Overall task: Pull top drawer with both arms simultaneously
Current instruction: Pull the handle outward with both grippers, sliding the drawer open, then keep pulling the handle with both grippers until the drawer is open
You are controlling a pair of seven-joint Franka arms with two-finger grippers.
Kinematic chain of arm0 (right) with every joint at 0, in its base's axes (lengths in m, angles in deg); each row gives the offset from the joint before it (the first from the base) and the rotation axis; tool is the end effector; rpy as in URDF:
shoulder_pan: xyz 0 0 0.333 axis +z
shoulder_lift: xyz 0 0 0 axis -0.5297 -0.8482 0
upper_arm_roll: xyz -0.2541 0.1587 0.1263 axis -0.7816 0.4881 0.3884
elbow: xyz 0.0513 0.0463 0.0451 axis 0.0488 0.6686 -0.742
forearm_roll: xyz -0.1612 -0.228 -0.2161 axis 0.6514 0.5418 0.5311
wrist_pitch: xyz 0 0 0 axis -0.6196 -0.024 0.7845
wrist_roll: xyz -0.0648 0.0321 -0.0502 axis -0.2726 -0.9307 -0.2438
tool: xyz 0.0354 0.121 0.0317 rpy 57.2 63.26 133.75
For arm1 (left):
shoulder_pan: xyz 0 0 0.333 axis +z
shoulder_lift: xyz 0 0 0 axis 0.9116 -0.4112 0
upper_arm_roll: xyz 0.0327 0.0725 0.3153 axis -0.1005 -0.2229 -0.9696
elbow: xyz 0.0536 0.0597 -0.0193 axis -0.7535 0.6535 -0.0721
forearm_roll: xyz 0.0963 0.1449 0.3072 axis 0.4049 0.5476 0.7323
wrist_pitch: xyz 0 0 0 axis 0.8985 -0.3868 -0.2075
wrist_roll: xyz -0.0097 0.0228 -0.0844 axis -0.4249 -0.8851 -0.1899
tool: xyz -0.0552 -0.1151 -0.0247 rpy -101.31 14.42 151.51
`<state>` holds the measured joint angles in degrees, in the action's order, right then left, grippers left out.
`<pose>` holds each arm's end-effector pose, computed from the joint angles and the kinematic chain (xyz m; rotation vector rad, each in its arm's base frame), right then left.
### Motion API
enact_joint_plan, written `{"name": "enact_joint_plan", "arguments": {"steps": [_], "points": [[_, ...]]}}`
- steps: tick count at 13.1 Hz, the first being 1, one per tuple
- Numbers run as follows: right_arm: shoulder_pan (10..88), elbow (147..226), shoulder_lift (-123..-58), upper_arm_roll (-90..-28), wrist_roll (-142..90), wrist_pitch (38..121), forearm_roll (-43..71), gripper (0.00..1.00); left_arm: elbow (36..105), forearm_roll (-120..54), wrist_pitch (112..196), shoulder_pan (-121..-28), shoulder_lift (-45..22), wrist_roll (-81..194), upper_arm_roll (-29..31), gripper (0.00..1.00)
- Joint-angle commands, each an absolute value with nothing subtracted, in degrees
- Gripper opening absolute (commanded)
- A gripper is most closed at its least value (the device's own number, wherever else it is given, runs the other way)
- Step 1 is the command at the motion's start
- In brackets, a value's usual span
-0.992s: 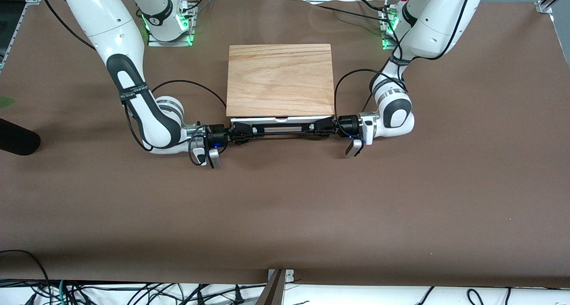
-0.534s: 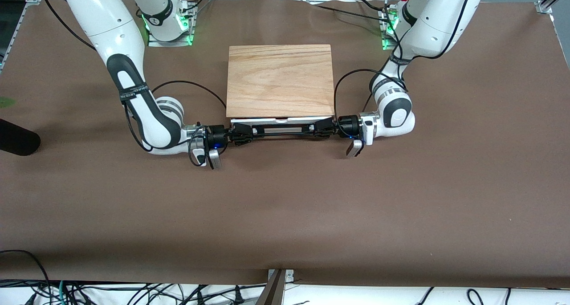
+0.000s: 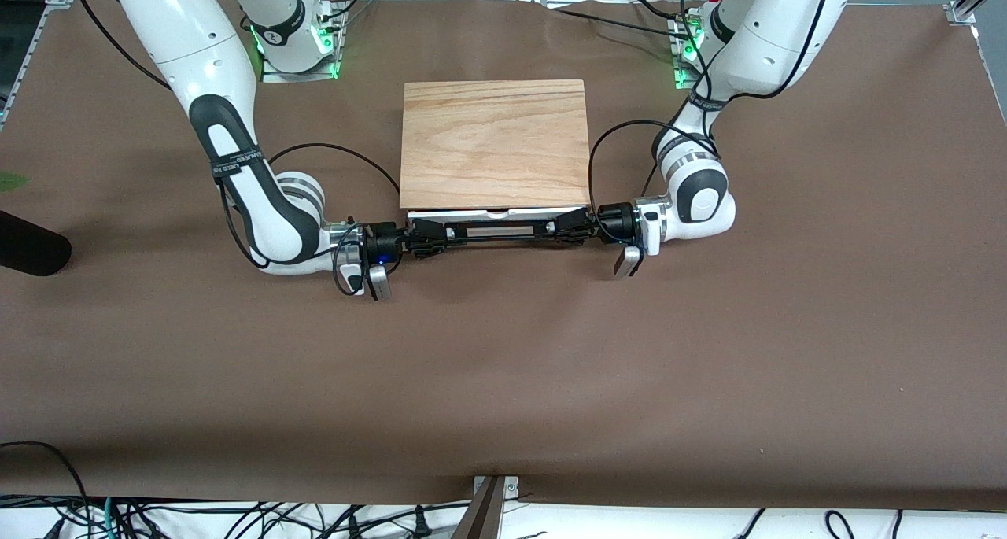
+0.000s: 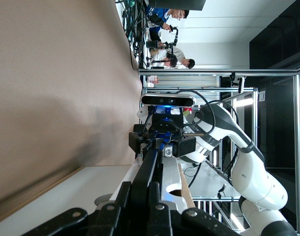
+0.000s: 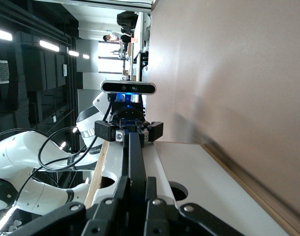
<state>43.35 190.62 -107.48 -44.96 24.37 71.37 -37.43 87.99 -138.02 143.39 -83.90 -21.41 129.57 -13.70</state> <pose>0.5531 0.2955 0.2163 -1.7182 -0.1785 0.0736 0.5056 -0.2972 0.1974 1.6040 0.1018 0.1056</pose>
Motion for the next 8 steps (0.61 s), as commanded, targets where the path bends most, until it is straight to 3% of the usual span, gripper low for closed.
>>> {"name": "enact_joint_plan", "arguments": {"steps": [1, 8], "points": [[40.2, 182.5, -105.6, -46.3, 17.3, 70.1, -43.2, 0.00, 91.5, -140.0, 147.0, -83.3, -18.3, 129.3, -13.6, 0.00], [40.2, 182.4, -105.0, -47.0, 15.0, 69.3, -43.1, 0.00, 85.0, -140.2, 146.5, -82.9, -23.5, 129.5, -13.7, 0.00]]}}
